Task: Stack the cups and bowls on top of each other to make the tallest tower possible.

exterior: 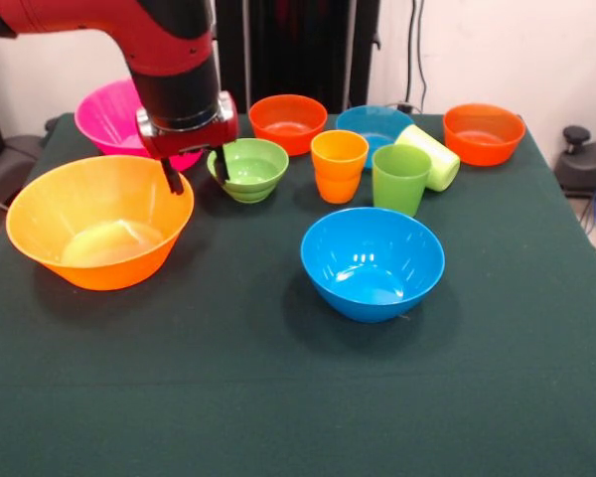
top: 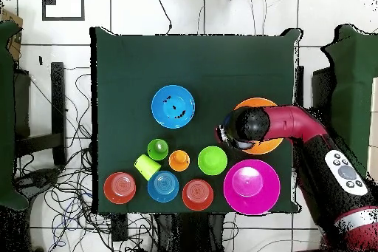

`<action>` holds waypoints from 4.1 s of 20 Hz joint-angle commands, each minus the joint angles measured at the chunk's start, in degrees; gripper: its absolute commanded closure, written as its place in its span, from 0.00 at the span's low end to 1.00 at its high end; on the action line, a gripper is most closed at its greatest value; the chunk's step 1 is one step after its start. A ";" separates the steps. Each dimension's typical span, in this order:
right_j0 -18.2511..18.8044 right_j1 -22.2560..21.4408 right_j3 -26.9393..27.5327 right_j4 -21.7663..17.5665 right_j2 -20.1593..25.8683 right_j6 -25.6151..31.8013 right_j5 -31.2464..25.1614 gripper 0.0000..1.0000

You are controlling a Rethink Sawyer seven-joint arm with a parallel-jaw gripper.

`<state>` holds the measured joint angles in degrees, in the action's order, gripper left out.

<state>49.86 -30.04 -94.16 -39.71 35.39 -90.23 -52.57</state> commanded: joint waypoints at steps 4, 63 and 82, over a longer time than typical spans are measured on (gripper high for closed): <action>-0.89 3.39 4.72 -5.92 2.77 22.35 -3.96 0.00; 1.58 3.20 -1.73 -9.06 2.19 22.36 16.69 0.00; -0.22 -0.09 -2.69 -8.73 -0.34 21.51 5.75 0.00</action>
<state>51.72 -31.23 -94.48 -46.27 38.08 -75.92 -42.42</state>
